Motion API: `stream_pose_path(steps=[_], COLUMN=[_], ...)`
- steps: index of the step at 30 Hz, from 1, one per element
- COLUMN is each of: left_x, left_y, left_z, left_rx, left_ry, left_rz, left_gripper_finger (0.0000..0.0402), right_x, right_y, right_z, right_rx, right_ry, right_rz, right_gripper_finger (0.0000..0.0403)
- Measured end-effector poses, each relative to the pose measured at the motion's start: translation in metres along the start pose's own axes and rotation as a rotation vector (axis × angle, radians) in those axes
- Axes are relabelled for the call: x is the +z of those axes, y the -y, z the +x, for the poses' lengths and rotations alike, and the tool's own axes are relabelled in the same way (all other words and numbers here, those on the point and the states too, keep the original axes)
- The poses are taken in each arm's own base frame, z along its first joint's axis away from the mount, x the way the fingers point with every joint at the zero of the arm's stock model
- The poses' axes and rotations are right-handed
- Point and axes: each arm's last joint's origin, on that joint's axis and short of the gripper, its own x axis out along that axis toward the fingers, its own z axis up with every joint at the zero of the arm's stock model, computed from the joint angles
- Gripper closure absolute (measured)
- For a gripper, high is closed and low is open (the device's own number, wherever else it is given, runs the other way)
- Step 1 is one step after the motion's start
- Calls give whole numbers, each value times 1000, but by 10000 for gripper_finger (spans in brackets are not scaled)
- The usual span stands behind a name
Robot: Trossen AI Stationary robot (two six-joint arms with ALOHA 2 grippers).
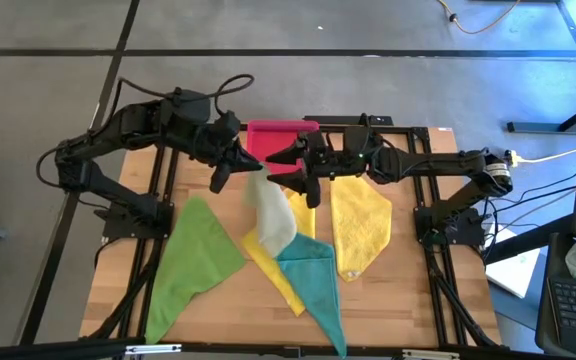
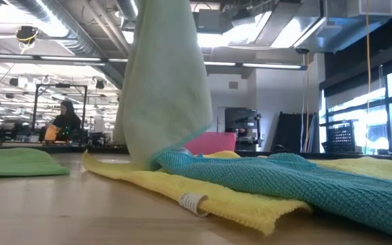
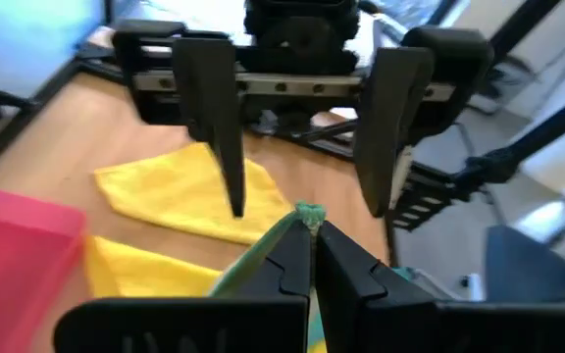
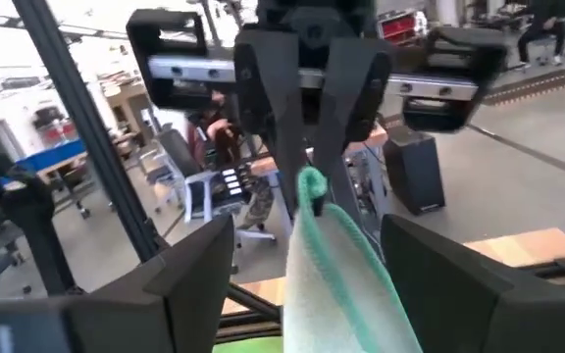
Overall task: Fold microfiber towels
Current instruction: Fold the light green microfiber cloth
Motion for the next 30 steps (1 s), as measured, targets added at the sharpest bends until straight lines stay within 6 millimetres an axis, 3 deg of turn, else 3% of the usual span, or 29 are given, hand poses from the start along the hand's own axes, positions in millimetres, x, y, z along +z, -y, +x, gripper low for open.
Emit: stream_pose_path(steps=[4, 10, 22, 30], left_x=[2, 1, -17, -14], left_y=[2, 2, -6, -8], left_z=[-1, -5, -38, -45], left_rx=[-71, -48, 154, 182], left_ry=[1, 11, -52, -6], left_rz=[-10, -23, -32, -34], left_gripper_finger=[401, 401, 401, 401], right_x=[-3, -16, -28, -30], right_y=[7, 12, 4, 2], right_z=[10, 21, 19, 20], right_rx=[-7, 102, 202, 237], right_ry=[-20, -111, -259, -287], right_rz=[-13, 129, 199, 248], right_gripper_finger=[143, 143, 143, 143])
